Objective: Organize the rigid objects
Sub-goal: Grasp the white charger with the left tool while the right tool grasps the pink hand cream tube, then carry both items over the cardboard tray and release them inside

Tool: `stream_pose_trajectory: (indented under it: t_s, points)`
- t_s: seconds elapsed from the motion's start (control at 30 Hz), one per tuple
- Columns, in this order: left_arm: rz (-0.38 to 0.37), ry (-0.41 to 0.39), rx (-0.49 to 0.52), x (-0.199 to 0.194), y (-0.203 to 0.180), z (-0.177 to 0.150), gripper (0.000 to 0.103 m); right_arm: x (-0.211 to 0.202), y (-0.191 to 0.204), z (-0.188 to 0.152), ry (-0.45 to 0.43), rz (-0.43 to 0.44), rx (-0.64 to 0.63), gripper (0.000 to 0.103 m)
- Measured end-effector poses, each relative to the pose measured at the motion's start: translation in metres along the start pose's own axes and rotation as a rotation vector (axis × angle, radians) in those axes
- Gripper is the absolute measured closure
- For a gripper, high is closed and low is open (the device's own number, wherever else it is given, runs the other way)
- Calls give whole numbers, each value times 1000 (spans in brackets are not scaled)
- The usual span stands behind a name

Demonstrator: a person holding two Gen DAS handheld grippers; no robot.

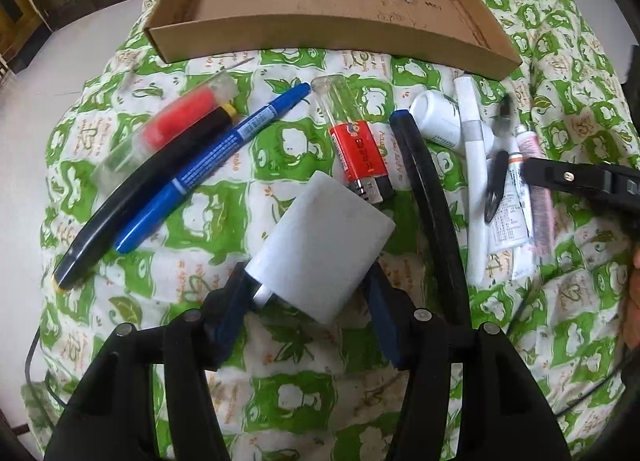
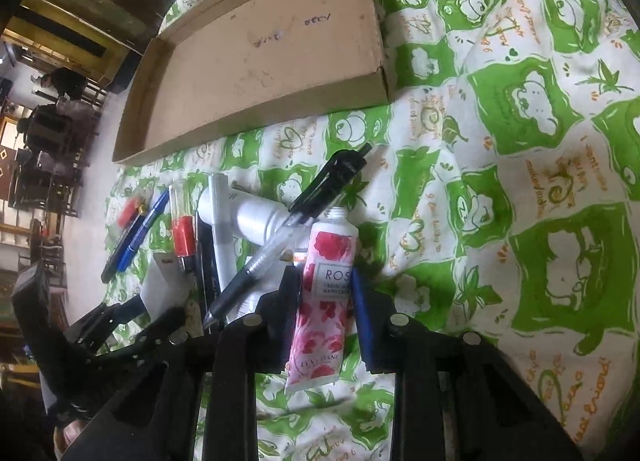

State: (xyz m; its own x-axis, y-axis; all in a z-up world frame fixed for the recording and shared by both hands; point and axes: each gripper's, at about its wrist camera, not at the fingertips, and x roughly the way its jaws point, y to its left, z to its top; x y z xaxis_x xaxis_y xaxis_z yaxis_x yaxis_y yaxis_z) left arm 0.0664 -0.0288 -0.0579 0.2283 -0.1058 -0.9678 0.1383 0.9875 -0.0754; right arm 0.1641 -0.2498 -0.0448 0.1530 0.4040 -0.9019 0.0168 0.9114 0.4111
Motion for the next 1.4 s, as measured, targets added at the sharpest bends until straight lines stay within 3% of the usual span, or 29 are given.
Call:
stream_pose_trajectory:
  t_s: [0.17,0.23,0.3,0.57,0.87,1.03,1.4]
  points:
    - [-33,-19,-13,-1,4,4,47,-14,7,-3,-20,58,-19,84]
    - [-66,-26,-14,-4,7,5,50,-19,8,-4,-23,72,-24,94]
    - [-84,-29,-6,-6,8,5,53,-21,9,-4,-20,80,-30,96]
    - [-24,6,58,-3,-9,11,52,-6,3,-3,19,19,-39,96]
    - [24,27,134,8,-33,55,46,5,3,1,39,22,-33,91]
    - [56,-27,184,7,-51,58,54,6,8,1,27,36,-62,93]
    - [-108,-108,43,-32,-28,71,55,-40,16,-1,-89,73,-97,94]
